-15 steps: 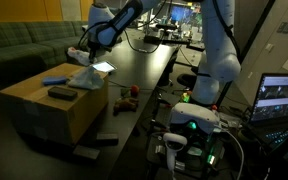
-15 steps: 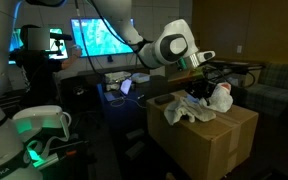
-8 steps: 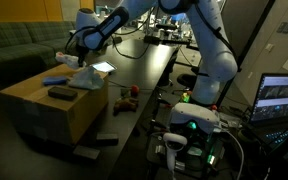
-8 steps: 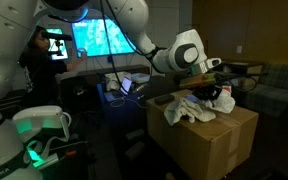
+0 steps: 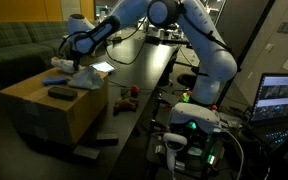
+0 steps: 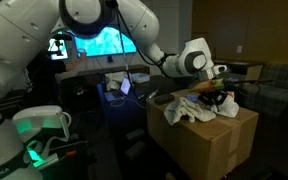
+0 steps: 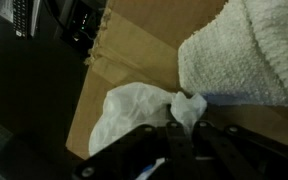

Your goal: Switch all the objects from the box and the table

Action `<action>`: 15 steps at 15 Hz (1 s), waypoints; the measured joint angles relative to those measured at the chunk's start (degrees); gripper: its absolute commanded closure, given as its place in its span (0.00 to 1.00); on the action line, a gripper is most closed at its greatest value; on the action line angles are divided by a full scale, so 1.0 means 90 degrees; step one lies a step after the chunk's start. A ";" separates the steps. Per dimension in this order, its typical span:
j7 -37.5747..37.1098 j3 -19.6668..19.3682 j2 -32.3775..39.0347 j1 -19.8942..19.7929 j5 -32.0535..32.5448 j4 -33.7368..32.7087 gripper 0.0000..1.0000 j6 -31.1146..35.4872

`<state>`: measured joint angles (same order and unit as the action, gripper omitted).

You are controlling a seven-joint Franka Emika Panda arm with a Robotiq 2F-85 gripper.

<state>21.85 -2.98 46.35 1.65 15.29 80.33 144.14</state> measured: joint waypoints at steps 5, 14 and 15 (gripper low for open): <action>0.0066 0.0000 0.0228 0.0000 0.0000 -0.0425 0.28 -0.0211; 0.0207 0.0098 0.0008 -0.0010 0.0000 -0.0552 0.00 -0.0232; 0.0250 0.0153 -0.0021 -0.0011 0.0000 -0.0532 0.00 -0.0232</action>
<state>24.10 -1.61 46.16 1.55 15.29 75.55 142.04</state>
